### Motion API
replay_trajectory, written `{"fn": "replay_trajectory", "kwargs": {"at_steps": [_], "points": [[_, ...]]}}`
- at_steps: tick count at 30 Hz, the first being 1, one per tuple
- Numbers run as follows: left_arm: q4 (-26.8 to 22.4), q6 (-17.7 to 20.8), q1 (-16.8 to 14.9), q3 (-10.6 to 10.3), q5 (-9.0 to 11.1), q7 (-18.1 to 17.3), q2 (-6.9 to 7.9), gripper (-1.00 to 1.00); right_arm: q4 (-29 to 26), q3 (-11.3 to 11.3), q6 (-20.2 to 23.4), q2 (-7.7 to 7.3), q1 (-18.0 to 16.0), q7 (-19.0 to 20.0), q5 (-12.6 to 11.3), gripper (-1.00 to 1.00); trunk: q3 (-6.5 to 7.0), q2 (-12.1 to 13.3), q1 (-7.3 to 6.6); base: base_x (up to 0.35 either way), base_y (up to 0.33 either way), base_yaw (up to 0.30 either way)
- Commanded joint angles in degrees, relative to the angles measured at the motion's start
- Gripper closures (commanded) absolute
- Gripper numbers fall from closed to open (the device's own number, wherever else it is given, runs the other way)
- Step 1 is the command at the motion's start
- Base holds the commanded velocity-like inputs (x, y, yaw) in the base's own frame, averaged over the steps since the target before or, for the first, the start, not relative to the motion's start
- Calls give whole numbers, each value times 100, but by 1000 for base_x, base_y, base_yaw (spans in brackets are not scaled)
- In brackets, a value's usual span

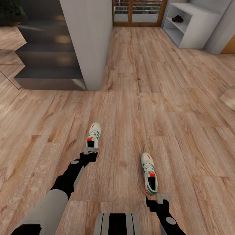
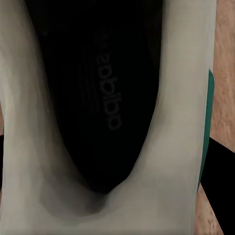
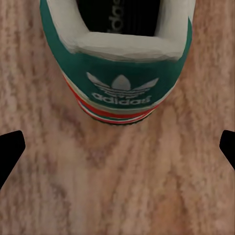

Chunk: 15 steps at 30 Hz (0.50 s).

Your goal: Pick up the two gym shoes and the two sandals from the corridor floor and place them onto the hallstand (shoe rack) in the corridor, making sure they are on the rack and not on the floor. Arrange them so the two gym shoes are next to each other and the two sandals are next to each other.

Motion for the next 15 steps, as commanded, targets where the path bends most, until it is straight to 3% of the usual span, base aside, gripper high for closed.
{"fn": "replay_trajectory", "kwargs": {"at_steps": [1,8,15], "points": [[-11,30,0,21,-45,-35,-4,100,3,-35,-17,7,-2,-2,58,-100,-3,-1,-1,19,0,0],[-11,30,0,24,-43,-35,-4,100,3,-37,-17,5,-2,-2,58,-100,-3,-1,-1,11,0,0],[-11,30,0,25,-39,-35,-4,100,3,-38,-17,5,-2,-2,58,-100,-3,-1,-1,123,0,0]]}}
